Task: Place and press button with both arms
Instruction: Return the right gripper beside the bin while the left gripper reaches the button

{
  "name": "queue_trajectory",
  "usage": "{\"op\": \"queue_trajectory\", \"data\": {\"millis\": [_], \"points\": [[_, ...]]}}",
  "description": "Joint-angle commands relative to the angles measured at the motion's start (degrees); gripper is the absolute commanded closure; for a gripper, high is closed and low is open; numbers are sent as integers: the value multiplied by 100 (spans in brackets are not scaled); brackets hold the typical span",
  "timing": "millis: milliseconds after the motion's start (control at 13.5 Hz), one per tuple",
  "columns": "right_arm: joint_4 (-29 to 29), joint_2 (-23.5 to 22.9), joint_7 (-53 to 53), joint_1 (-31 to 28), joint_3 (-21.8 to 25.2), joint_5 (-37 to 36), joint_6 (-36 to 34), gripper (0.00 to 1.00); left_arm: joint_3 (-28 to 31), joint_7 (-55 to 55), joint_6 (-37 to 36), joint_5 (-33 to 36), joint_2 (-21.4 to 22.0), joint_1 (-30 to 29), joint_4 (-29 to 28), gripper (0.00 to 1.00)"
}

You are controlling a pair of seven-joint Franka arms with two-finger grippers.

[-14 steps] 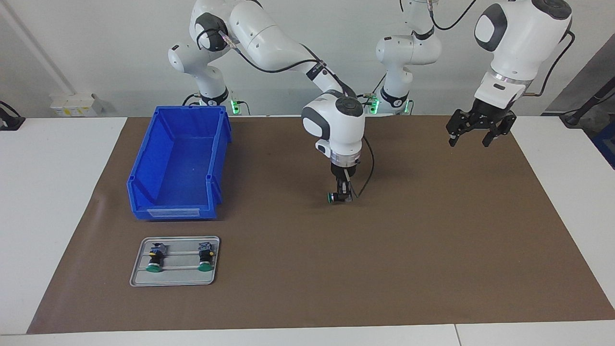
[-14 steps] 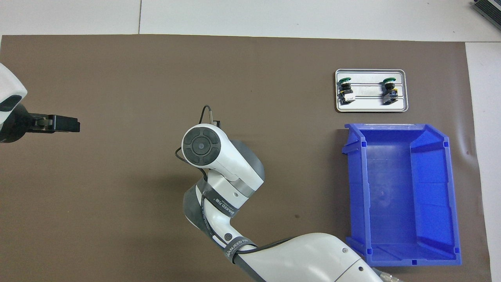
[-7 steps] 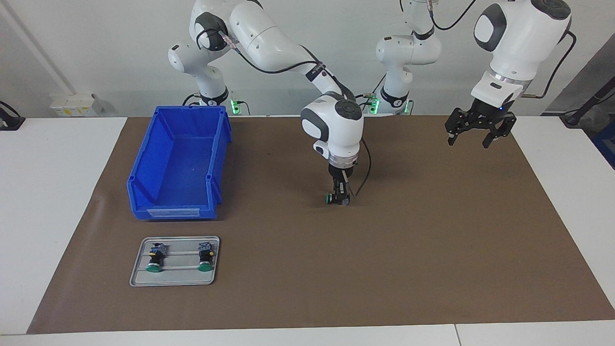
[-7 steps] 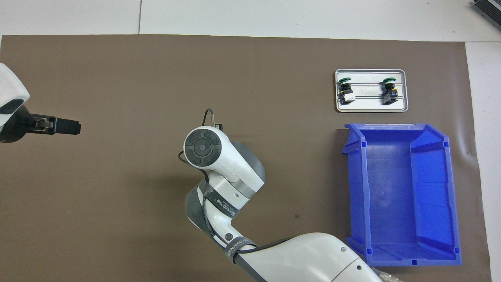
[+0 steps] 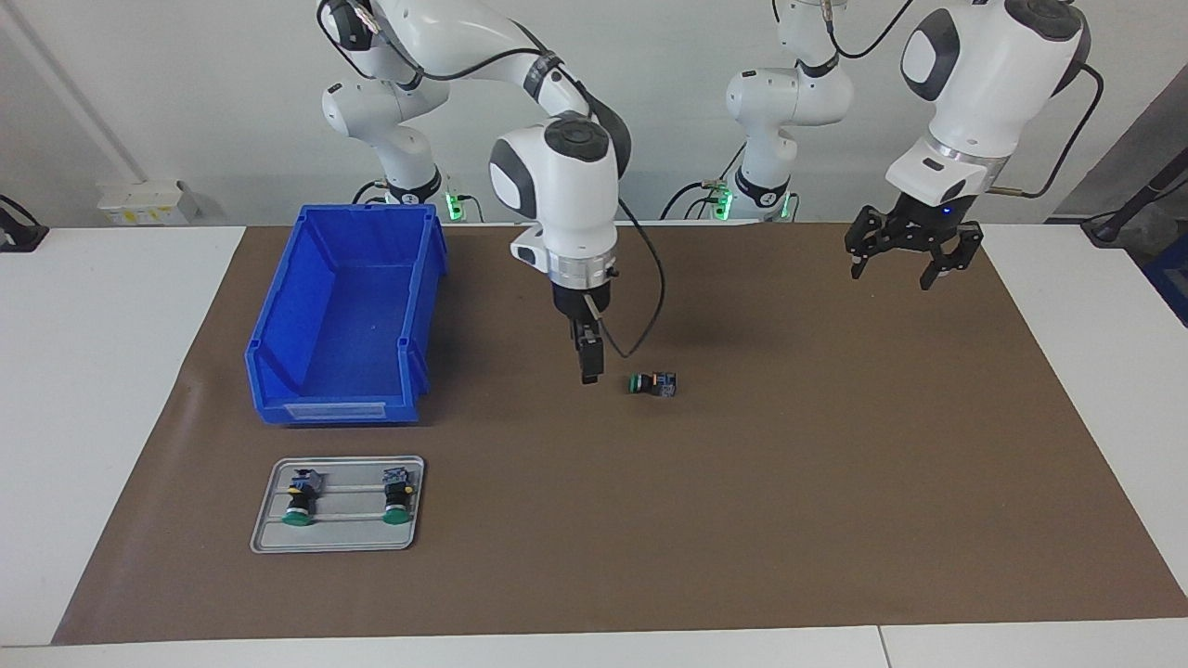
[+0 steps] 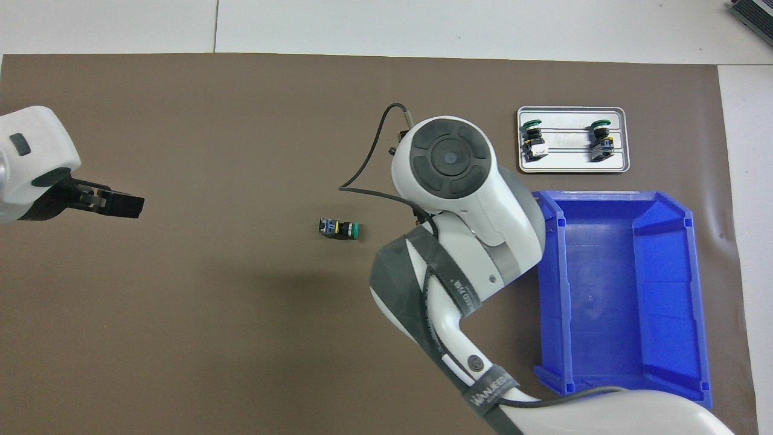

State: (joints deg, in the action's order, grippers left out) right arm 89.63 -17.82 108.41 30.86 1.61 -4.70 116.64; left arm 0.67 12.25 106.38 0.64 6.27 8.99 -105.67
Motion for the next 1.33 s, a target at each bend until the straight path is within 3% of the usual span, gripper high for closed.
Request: {"op": "queue_trajectory", "data": {"millis": [0,222,444,741,889,1111,1259], "points": [[871,874,-1282,-403,-73,110,52,3,38,31,67,314,-99,550,63,0],[1249,1534,-3152,-905,-73,119,-420,3,38,-134,-178,602,-668,1243,685,0],[1250,1878,-4832,-1353,-64,249,-931,2,47,-741,-985,1166,-1512,2009,1670,0],[1136,2045,-6985,-1933,-20,338,-1467,1,47,-742,-1488,2193,-1936,2897,1857,0],[978,2072,-8146,-2214,6,338,-1757,1,64,-751,-1803,2475,-2565,3274,2337,0],[724,2037,-8870,-2453,6,338,-1986,0,109,-751,-2050,2720,-3375,3556,2963,0],[434,1984,-9283,-2532,6,338,-2240,0,100,-742,-2086,2793,-3571,3697,3017,0]]}}
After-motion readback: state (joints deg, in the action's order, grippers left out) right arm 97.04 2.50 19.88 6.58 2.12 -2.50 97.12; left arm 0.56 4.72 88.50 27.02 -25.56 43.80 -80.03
